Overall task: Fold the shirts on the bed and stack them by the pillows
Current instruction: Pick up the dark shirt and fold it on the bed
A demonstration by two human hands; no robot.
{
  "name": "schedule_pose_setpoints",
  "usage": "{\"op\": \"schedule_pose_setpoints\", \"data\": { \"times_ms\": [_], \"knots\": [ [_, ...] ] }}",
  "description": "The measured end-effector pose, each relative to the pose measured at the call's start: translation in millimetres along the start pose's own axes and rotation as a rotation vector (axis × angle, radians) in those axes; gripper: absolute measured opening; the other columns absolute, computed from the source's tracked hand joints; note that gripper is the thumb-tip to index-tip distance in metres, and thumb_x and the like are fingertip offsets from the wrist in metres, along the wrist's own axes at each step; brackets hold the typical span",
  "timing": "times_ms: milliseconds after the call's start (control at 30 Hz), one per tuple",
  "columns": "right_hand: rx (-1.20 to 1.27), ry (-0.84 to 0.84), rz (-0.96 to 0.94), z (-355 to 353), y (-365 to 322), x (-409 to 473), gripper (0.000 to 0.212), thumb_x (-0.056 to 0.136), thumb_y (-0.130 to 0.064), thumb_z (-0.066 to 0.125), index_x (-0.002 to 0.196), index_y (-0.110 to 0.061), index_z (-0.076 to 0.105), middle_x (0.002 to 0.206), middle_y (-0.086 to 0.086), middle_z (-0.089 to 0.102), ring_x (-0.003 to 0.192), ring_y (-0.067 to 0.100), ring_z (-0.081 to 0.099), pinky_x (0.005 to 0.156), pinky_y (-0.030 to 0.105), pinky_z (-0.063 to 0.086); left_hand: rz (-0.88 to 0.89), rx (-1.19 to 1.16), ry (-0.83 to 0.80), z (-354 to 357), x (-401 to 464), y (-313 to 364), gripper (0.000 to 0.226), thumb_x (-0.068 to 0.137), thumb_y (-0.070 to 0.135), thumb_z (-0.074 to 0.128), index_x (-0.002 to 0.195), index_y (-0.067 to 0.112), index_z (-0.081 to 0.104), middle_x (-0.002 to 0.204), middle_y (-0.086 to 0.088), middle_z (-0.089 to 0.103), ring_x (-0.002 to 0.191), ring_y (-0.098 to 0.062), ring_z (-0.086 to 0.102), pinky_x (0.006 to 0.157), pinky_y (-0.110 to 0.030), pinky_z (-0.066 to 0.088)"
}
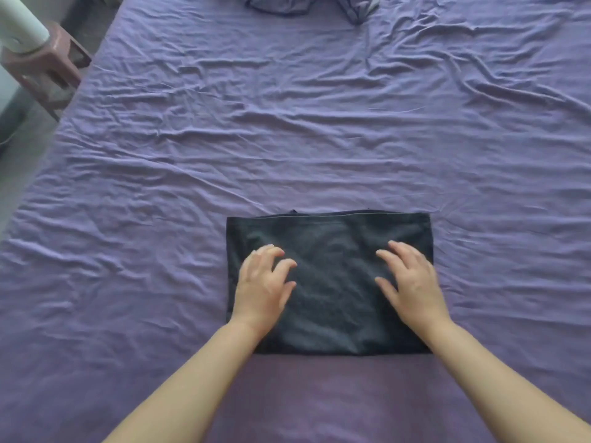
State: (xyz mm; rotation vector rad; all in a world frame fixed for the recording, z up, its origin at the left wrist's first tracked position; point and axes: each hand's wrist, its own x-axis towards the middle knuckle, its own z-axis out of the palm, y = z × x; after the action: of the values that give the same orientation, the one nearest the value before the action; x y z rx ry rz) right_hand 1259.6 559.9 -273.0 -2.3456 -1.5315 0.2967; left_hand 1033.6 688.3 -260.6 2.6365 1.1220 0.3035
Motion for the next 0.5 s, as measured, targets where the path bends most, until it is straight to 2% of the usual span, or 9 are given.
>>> {"op": "schedule_pose_setpoints", "data": {
  "times_ms": [33,100,200,267,333,400,500],
  "knots": [
    [0.013,-0.055,-0.096,6,-5,-17,0.042,0.065,-0.013,0.083,0.105,-0.012,0.069,0.119,0.013,0.063,0.113,0.035,0.058,0.095,0.049,0.043,0.078,-0.053,-0.051,5,-17,9,0.034,0.057,0.023,0.088,0.083,0.010,0.070,0.095,-0.011,0.064,0.096,-0.032,0.063,0.080,-0.045,0.053],
    [-0.009,-0.151,-0.209,15,-9,-48,0.040,0.059,-0.022,0.088,0.095,-0.017,0.072,0.116,0.009,0.066,0.112,0.030,0.060,0.098,0.052,0.041,0.111,-0.086,-0.198,11,-47,18,0.039,0.054,0.037,0.088,0.076,0.012,0.067,0.095,-0.008,0.065,0.098,-0.031,0.064,0.081,-0.047,0.053],
    [-0.064,-0.228,-0.244,16,5,-78,0.059,0.053,-0.036,0.089,0.107,-0.020,0.069,0.127,0.006,0.060,0.119,0.027,0.056,0.101,0.052,0.037,0.042,0.001,-0.342,10,-80,12,0.055,0.053,0.042,0.087,0.096,0.014,0.068,0.117,-0.011,0.062,0.118,-0.033,0.056,0.095,-0.055,0.045],
    [-0.096,-0.219,-0.307,10,19,-87,0.065,0.050,-0.032,0.090,0.110,-0.018,0.069,0.126,0.007,0.061,0.117,0.029,0.057,0.098,0.053,0.041,-0.004,0.009,-0.315,4,-92,-1,0.063,0.050,0.030,0.091,0.103,0.006,0.068,0.116,-0.018,0.061,0.113,-0.037,0.059,0.090,-0.052,0.050],
    [-0.099,-0.159,-0.355,5,30,-89,0.059,0.046,-0.012,0.091,0.102,-0.013,0.072,0.117,0.010,0.066,0.109,0.031,0.062,0.090,0.053,0.048,-0.058,-0.009,-0.250,-5,-100,-15,0.054,0.049,0.010,0.091,0.097,-0.001,0.068,0.104,-0.020,0.063,0.098,-0.036,0.065,0.077,-0.046,0.057],
    [-0.106,-0.098,-0.392,1,34,-88,0.056,0.041,0.009,0.086,0.092,-0.009,0.074,0.107,0.011,0.070,0.100,0.032,0.067,0.080,0.050,0.054,-0.115,-0.007,-0.229,-12,-108,-26,0.043,0.052,-0.010,0.081,0.092,-0.001,0.067,0.094,-0.017,0.063,0.089,-0.030,0.063,0.065,-0.040,0.058],
    [-0.073,-0.033,-0.374,-6,31,-89,0.052,0.040,0.019,0.084,0.083,-0.010,0.076,0.095,0.006,0.073,0.090,0.027,0.070,0.068,0.038,0.058,-0.233,0.003,-0.262,-20,-119,-32,0.046,0.059,-0.025,0.060,0.095,0.002,0.067,0.091,-0.013,0.061,0.090,-0.020,0.048,0.054,-0.038,0.052]
  ]
}}
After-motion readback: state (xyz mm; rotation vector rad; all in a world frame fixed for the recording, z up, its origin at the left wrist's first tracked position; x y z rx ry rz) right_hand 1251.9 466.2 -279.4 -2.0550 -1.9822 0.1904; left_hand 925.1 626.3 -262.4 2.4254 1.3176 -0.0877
